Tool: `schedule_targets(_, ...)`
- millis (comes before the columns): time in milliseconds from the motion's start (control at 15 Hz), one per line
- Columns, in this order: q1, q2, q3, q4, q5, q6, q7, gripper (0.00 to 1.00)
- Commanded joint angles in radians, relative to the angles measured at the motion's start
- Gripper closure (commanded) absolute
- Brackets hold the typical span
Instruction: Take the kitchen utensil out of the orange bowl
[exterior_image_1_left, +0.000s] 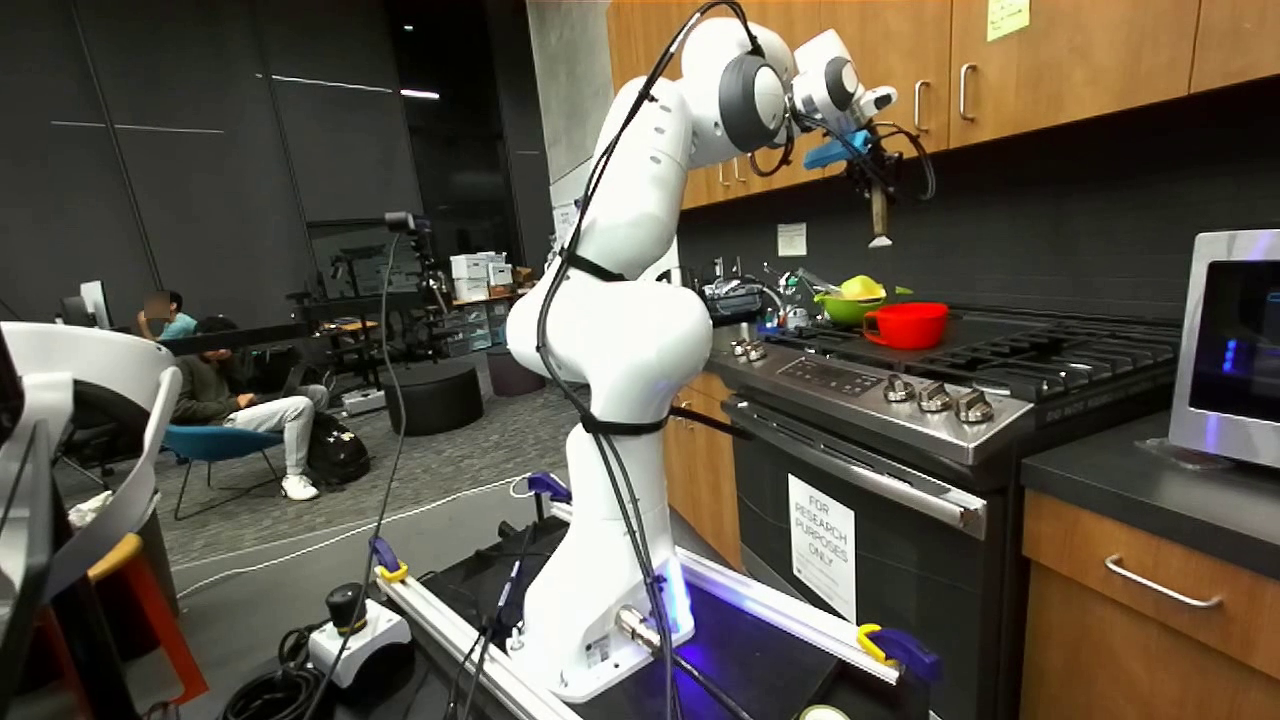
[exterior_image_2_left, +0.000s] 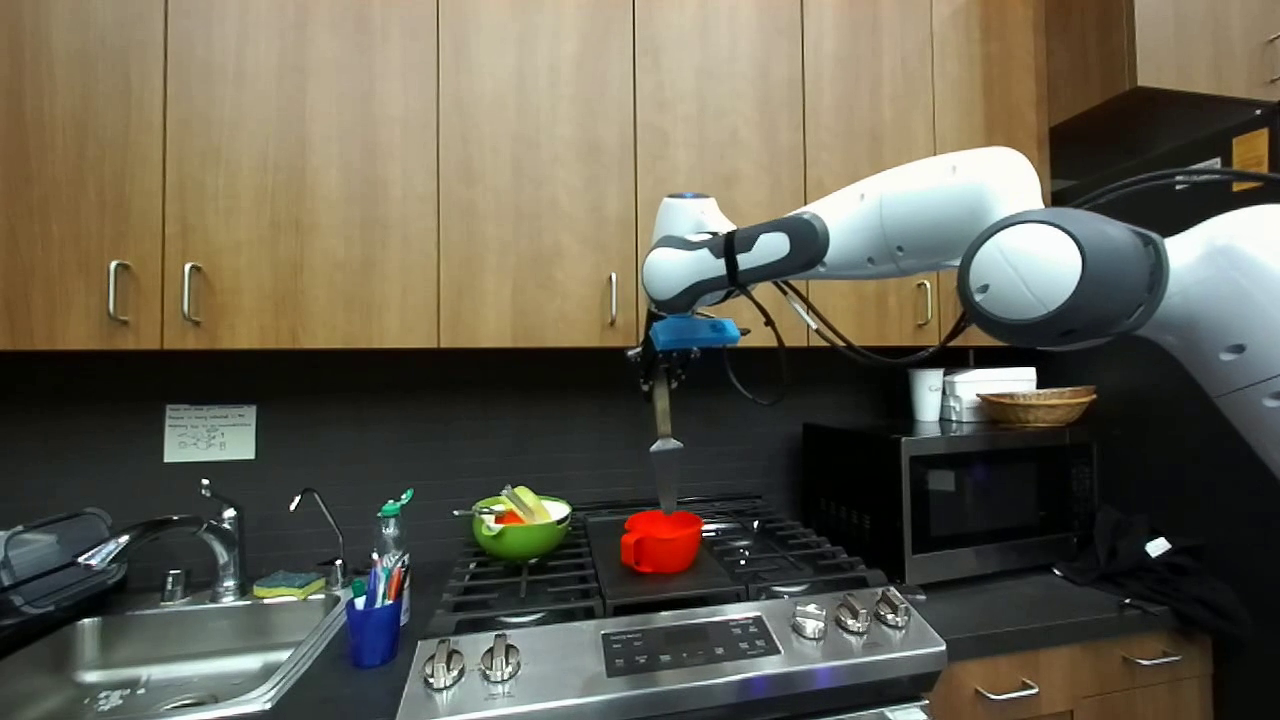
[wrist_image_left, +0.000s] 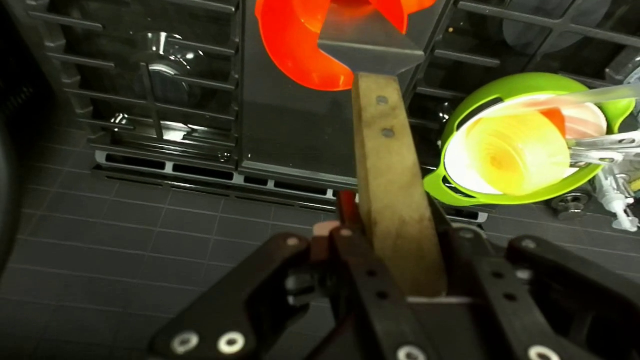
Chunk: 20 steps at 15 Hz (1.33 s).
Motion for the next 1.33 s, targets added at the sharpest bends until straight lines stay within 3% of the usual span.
schedule_targets(0, -0.012, -0.046, -0.005, -0.055, 0.008, 0.030, 0.022, 0.92)
schedule_targets(733, -0.096, -0.059, -0.033, -0.068, 0.010, 0.068, 0.095, 0.92)
schedule_targets(1267, -0.114, -0.056, -0.027, -0.165, 0.016, 0.081, 0.091, 0.92)
